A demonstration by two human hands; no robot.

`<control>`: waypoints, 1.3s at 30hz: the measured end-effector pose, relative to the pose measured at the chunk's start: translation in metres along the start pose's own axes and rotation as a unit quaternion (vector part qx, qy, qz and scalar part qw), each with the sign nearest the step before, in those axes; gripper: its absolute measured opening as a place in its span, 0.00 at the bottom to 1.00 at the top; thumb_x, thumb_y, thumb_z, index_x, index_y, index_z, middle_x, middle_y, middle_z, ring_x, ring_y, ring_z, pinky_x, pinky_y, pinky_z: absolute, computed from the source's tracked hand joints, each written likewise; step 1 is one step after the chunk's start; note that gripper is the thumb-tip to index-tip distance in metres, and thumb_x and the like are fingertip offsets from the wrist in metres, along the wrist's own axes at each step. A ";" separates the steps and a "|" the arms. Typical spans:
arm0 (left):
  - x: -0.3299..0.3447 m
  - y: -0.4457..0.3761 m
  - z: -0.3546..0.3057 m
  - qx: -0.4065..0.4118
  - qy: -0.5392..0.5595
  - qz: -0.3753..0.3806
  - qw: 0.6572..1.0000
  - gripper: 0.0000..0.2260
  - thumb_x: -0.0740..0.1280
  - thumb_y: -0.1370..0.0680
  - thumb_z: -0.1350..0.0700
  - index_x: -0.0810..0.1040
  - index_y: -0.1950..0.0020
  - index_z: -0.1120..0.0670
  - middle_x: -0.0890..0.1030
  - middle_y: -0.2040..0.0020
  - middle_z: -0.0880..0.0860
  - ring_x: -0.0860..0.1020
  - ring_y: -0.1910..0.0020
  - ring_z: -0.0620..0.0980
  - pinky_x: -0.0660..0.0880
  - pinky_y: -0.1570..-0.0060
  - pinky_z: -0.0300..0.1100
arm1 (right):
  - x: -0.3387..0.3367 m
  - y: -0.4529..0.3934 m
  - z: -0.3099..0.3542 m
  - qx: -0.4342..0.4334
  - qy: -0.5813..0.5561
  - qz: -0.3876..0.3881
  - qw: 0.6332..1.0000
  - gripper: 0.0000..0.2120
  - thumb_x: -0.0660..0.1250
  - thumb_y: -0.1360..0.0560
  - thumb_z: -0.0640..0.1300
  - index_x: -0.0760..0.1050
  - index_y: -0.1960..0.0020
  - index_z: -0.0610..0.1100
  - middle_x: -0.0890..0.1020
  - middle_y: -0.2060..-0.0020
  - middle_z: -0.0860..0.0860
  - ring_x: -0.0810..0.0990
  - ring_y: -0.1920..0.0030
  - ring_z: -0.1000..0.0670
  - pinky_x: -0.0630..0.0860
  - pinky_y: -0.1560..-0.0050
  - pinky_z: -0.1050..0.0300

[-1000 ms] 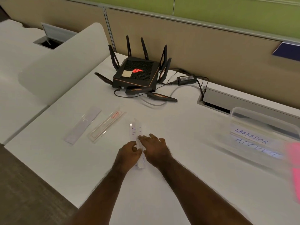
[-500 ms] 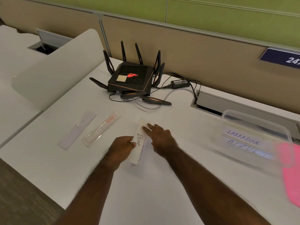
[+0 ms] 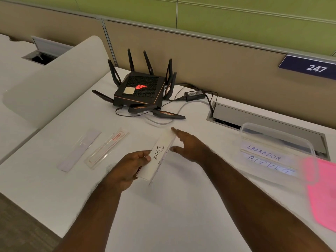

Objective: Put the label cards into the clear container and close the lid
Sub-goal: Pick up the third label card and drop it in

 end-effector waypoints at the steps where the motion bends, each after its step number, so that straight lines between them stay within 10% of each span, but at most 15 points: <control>1: 0.003 -0.001 0.002 -0.001 0.031 -0.004 1.000 0.13 0.63 0.20 0.59 0.79 0.37 0.51 0.84 0.42 0.50 0.79 0.43 0.52 0.75 0.48 0.48 | 0.000 0.002 0.002 0.016 -0.061 -0.002 0.998 0.38 0.66 0.23 0.51 0.46 0.21 0.54 0.62 0.23 0.49 0.66 0.27 0.47 0.64 0.28 0.48; 6: 0.024 -0.006 0.008 0.016 0.147 -0.019 0.989 0.12 0.63 0.20 0.60 0.77 0.37 0.52 0.83 0.42 0.53 0.81 0.45 0.53 0.80 0.57 0.46 | 0.014 0.024 0.021 0.067 -0.325 0.053 0.942 0.35 0.59 0.21 0.59 0.46 0.21 0.54 0.68 0.26 0.48 0.75 0.34 0.43 0.77 0.41 0.46; 11: 0.047 -0.012 0.003 0.055 0.218 -0.022 0.974 0.16 0.66 0.21 0.61 0.74 0.33 0.53 0.81 0.40 0.57 0.79 0.41 0.60 0.80 0.51 0.52 | 0.020 0.044 0.031 0.006 -0.291 0.103 0.951 0.32 0.68 0.27 0.60 0.60 0.26 0.60 0.74 0.35 0.55 0.78 0.42 0.48 0.82 0.51 0.52; 17: 0.058 -0.015 -0.010 0.071 0.116 -0.030 0.990 0.13 0.70 0.24 0.57 0.75 0.40 0.51 0.83 0.44 0.56 0.84 0.54 0.52 0.80 0.60 0.44 | -0.005 0.051 0.009 0.026 -0.258 0.046 0.965 0.34 0.74 0.29 0.52 0.64 0.27 0.52 0.76 0.36 0.54 0.78 0.43 0.48 0.83 0.52 0.53; 24: 0.016 -0.028 -0.065 0.199 -0.126 -0.204 0.950 0.41 0.76 0.29 0.52 0.55 0.23 0.42 0.65 0.27 0.52 0.75 0.44 0.48 0.77 0.51 0.46 | -0.059 0.074 -0.025 0.041 -0.153 0.013 0.987 0.25 0.75 0.30 0.53 0.75 0.35 0.51 0.82 0.44 0.56 0.81 0.49 0.58 0.78 0.51 0.64; 32: 0.052 -0.056 -0.104 0.185 -0.432 0.063 0.881 0.28 0.79 0.35 0.48 0.75 0.38 0.39 0.79 0.41 0.43 0.78 0.45 0.45 0.80 0.53 0.39 | -0.109 0.101 -0.045 0.028 -0.104 -0.011 0.994 0.23 0.76 0.32 0.53 0.78 0.38 0.55 0.84 0.51 0.61 0.82 0.53 0.62 0.77 0.54 0.68; 39: 0.097 -0.066 -0.107 0.187 -0.516 0.110 0.828 0.21 0.79 0.36 0.48 0.80 0.45 0.43 0.81 0.57 0.37 0.80 0.58 0.37 0.76 0.64 0.29 | -0.129 0.121 -0.075 0.047 -0.078 -0.037 0.995 0.20 0.78 0.35 0.54 0.80 0.44 0.54 0.84 0.54 0.62 0.82 0.56 0.63 0.79 0.56 0.67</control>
Point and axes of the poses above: each hand's wrist, its own y-axis away from the middle knuckle, its own x-axis out of the palm, z = x × y, the point moved 5 cm from there along -y, towards the middle knuckle
